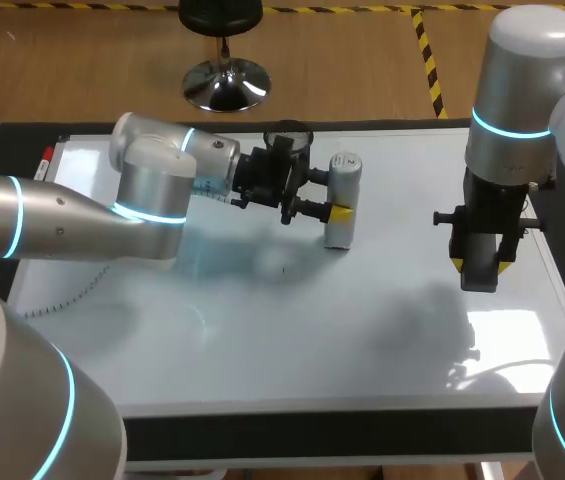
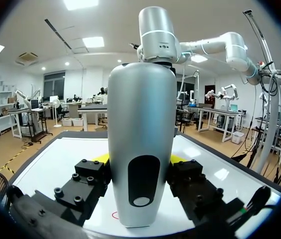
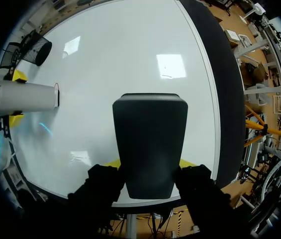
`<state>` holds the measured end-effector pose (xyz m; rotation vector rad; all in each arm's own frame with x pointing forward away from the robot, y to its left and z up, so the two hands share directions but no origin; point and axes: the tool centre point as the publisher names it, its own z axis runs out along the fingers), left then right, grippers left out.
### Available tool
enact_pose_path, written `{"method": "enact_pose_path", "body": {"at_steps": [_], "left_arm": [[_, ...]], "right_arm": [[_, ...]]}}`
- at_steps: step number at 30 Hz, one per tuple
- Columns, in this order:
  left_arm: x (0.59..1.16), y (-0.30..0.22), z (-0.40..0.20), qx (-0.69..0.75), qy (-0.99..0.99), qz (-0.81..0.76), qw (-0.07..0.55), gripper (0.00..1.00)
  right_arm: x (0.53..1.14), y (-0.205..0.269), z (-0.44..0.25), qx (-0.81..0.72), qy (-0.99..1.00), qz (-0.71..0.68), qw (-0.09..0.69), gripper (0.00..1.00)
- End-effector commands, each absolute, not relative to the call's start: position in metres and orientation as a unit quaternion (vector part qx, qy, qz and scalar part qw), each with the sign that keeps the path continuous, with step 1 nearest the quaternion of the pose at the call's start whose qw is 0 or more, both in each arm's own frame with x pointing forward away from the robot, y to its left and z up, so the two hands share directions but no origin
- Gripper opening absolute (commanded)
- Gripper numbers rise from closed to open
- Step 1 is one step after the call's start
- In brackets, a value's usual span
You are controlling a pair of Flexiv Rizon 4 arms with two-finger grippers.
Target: Pick up the inspection probe, press it on each red-marked spot on the whiteboard one by one, put down the probe, pick up the eraser, and wipe off all the red marks.
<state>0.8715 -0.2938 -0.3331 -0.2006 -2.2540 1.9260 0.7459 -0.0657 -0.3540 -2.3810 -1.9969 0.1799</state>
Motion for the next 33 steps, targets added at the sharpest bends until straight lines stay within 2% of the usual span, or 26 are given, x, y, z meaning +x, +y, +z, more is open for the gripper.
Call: {"method": "enact_pose_path", "body": {"at_steps": [1, 33], "left_arm": [[0.8688, -0.2954, -0.3426, -0.071, -0.755, 0.646, 0.092, 0.00], [0.8677, -0.2956, -0.3425, -0.071, -0.755, 0.644, 0.101, 0.00]], "right_arm": [[0.7455, -0.0669, -0.3533, -0.765, -0.642, 0.057, 0.015, 0.00], [0.7455, -0.0669, -0.3533, -0.765, -0.642, 0.057, 0.015, 0.00]]}}
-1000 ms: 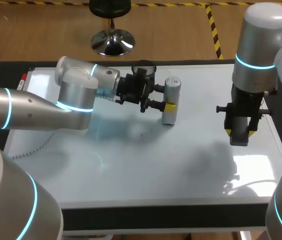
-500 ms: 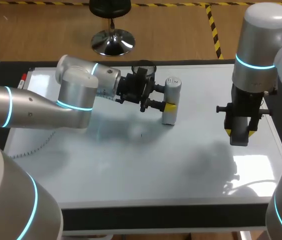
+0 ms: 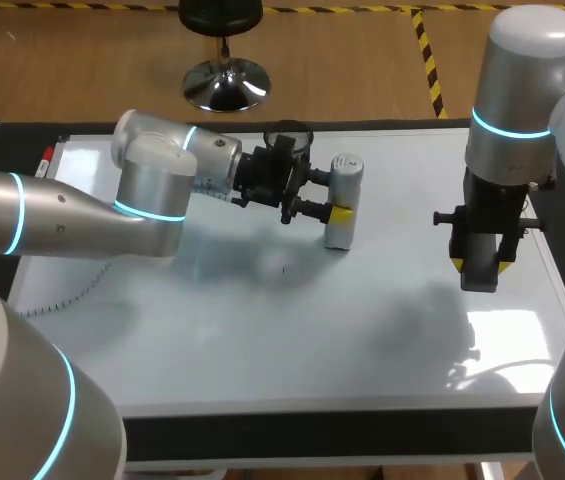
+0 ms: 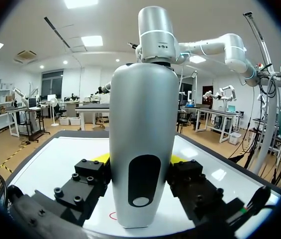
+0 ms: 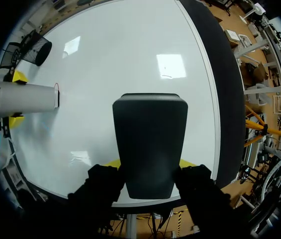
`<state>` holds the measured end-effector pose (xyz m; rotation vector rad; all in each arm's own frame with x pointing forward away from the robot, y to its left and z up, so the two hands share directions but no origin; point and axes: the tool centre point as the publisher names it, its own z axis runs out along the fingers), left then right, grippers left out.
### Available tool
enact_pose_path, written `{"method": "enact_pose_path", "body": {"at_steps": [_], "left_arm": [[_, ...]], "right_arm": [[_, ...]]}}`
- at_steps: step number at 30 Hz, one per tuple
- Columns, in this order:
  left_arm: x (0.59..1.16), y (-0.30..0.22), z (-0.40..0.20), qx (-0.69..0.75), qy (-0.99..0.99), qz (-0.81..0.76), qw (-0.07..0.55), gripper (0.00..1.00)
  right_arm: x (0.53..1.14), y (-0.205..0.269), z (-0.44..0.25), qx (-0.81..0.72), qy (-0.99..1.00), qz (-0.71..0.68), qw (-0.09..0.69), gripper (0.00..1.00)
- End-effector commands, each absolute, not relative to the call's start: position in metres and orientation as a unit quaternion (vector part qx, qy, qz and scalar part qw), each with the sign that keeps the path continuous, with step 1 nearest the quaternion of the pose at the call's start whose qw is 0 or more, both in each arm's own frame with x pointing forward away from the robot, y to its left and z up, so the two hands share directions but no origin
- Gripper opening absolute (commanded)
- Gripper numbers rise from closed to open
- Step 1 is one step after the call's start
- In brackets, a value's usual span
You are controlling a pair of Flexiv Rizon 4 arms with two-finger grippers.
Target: Pick up the inspection probe, press it on each red-marked spot on the whiteboard one by one, put down the probe, pick up the eraser, and wipe off all the red marks.
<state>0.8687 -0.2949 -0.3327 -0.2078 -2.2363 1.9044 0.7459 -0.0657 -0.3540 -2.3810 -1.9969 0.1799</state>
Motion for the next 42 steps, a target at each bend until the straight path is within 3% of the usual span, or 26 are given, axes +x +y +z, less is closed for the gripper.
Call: {"method": "enact_pose_path", "body": {"at_steps": [1, 42], "left_arm": [[0.868, -0.296, -0.342, -0.071, -0.755, 0.644, 0.101, 0.00], [0.878, -0.288, -0.304, -0.084, -0.742, 0.659, 0.089, 0.00]], "right_arm": [[0.745, -0.067, -0.353, -0.765, -0.642, 0.057, 0.015, 0.00], [0.745, -0.067, -0.353, -0.765, -0.642, 0.057, 0.015, 0.00]]}}
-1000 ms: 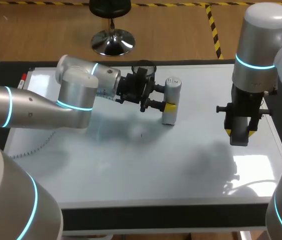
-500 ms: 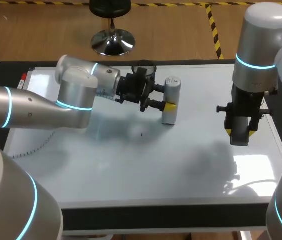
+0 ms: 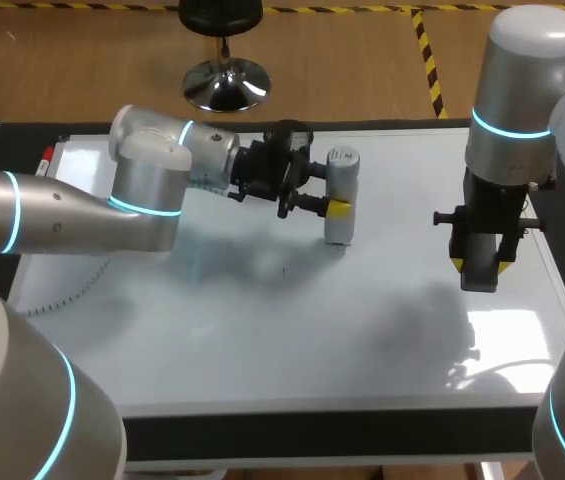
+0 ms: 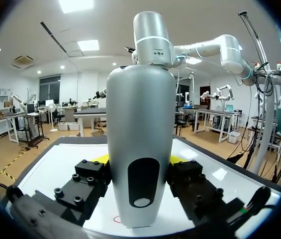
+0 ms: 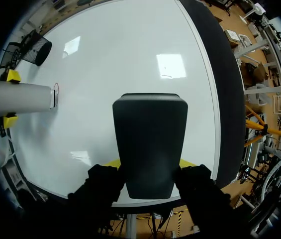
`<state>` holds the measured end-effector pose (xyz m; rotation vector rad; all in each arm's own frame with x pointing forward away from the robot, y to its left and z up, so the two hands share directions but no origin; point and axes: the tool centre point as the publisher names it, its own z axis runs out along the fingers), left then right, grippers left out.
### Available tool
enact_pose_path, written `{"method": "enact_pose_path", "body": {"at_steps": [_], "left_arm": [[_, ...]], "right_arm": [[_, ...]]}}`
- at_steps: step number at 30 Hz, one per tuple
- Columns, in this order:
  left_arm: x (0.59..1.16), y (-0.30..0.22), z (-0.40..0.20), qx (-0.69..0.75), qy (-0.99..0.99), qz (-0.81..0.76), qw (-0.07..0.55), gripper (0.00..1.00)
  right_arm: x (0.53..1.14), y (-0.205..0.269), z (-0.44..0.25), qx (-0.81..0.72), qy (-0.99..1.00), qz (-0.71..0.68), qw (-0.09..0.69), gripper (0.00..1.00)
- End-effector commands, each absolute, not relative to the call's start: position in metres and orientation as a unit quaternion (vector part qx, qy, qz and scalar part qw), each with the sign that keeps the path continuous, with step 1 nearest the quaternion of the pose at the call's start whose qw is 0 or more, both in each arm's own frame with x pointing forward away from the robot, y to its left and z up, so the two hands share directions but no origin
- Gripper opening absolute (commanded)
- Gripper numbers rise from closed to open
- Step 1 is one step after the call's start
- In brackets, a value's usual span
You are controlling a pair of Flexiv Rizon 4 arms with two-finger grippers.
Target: Pick up the inspection probe, press it on each red-marked spot on the whiteboard one by one, put down the probe, pick up the eraser, and wipe off all the red marks.
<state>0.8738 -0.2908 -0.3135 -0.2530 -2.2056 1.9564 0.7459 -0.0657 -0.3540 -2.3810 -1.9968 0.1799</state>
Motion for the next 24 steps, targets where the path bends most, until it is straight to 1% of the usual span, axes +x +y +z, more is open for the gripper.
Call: {"method": "enact_pose_path", "body": {"at_steps": [1, 6, 11, 24], "left_arm": [[0.879, -0.287, -0.300, -0.082, -0.740, 0.662, 0.086, 0.00], [0.885, -0.284, -0.280, -0.079, -0.734, 0.671, 0.073, 0.00], [0.881, -0.278, -0.265, -0.085, -0.734, 0.670, 0.072, 0.00], [0.874, -0.266, -0.253, -0.080, -0.734, 0.672, 0.062, 0.00]], "right_arm": [[0.745, -0.067, -0.353, -0.765, -0.642, 0.057, 0.015, 0.00], [0.745, -0.067, -0.353, -0.765, -0.642, 0.057, 0.015, 0.00], [0.745, -0.067, -0.353, -0.765, -0.642, 0.057, 0.015, 0.00], [0.745, -0.067, -0.353, -0.765, -0.642, 0.057, 0.015, 0.00]]}}
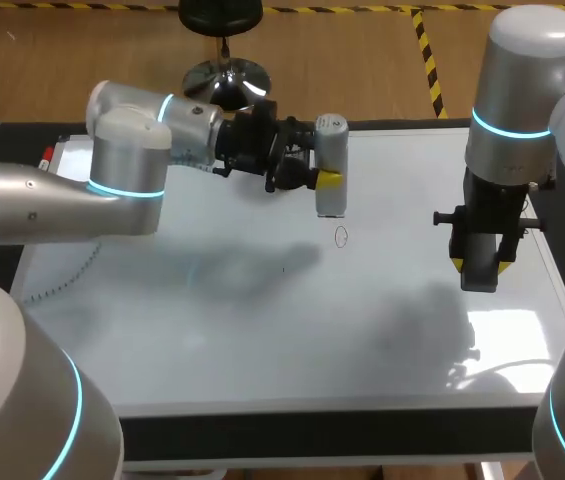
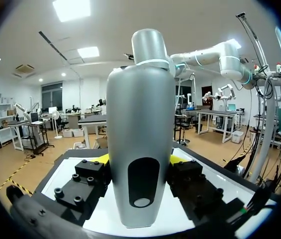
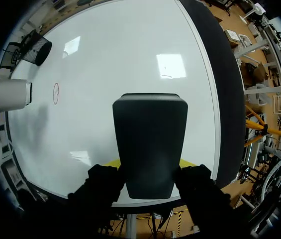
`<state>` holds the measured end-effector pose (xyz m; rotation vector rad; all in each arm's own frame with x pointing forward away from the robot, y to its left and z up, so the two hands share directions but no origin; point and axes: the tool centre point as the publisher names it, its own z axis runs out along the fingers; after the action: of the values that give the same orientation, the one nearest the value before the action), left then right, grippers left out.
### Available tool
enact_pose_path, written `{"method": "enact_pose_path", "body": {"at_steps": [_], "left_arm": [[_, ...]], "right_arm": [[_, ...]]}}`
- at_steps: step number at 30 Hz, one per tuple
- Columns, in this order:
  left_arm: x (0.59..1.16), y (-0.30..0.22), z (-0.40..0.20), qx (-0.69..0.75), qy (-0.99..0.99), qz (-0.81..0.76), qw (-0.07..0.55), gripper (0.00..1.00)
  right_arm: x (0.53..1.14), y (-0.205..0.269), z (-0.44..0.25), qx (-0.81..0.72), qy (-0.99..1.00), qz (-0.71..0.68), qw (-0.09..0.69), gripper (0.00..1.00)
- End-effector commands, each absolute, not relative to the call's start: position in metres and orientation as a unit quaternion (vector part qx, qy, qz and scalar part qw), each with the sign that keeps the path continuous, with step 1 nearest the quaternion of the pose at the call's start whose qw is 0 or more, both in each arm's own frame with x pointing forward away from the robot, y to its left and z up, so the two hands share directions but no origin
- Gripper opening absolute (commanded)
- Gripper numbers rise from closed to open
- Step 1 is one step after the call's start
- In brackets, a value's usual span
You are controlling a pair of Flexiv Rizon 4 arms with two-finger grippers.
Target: Pick up the inspection probe, press it on each red-marked spot on the whiteboard one by one, put down the probe, pick up the eraser, and wipe off all the red marks.
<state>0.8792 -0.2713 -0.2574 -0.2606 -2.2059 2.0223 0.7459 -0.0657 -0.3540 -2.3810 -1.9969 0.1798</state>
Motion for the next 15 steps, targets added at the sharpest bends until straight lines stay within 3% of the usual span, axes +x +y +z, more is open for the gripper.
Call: {"method": "enact_pose_path", "body": {"at_steps": [1, 15], "left_arm": [[0.874, -0.264, -0.252, -0.079, -0.734, 0.672, 0.061, 0.00], [0.901, -0.235, -0.255, -0.051, -0.742, 0.667, 0.053, 0.00]], "right_arm": [[0.745, -0.067, -0.353, -0.765, -0.642, 0.057, 0.015, 0.00], [0.745, -0.067, -0.353, -0.765, -0.642, 0.057, 0.015, 0.00]]}}
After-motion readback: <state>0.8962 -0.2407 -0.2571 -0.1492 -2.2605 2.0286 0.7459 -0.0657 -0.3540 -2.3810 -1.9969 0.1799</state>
